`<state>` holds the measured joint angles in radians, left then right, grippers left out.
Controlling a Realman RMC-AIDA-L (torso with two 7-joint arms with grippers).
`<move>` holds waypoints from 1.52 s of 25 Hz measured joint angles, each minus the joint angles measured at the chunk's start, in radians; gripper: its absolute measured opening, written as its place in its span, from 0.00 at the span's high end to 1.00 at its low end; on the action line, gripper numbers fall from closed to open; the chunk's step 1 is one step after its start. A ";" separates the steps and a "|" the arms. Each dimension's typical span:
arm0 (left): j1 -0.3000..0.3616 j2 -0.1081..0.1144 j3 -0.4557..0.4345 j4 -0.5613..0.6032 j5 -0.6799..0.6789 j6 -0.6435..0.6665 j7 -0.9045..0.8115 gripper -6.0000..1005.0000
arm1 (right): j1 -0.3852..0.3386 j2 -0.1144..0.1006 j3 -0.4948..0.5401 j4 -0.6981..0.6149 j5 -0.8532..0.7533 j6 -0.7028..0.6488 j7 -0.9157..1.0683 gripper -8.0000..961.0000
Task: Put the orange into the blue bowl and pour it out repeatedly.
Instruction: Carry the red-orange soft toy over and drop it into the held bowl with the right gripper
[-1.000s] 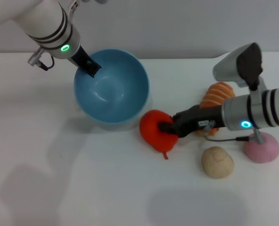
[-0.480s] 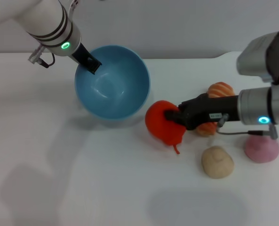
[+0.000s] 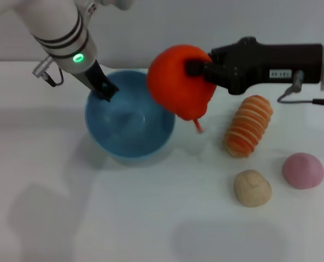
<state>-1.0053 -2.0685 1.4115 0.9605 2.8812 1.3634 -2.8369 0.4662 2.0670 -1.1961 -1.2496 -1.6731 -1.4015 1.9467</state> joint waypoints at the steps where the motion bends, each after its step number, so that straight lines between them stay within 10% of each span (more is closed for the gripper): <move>1: -0.004 -0.002 0.003 0.000 -0.007 0.011 0.002 0.99 | 0.010 0.000 0.002 0.000 -0.001 -0.004 0.004 0.96; 18: 0.010 -0.004 0.096 0.013 -0.114 -0.007 0.013 0.99 | 0.234 -0.002 -0.008 0.430 -0.086 0.063 -0.030 0.91; 38: 0.035 -0.003 0.107 0.012 -0.126 -0.072 0.017 0.99 | 0.141 -0.007 0.139 0.381 -0.090 0.063 -0.092 0.55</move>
<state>-0.9703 -2.0720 1.5187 0.9730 2.7553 1.2916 -2.8197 0.6069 2.0601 -1.0567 -0.8683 -1.7629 -1.3386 1.8546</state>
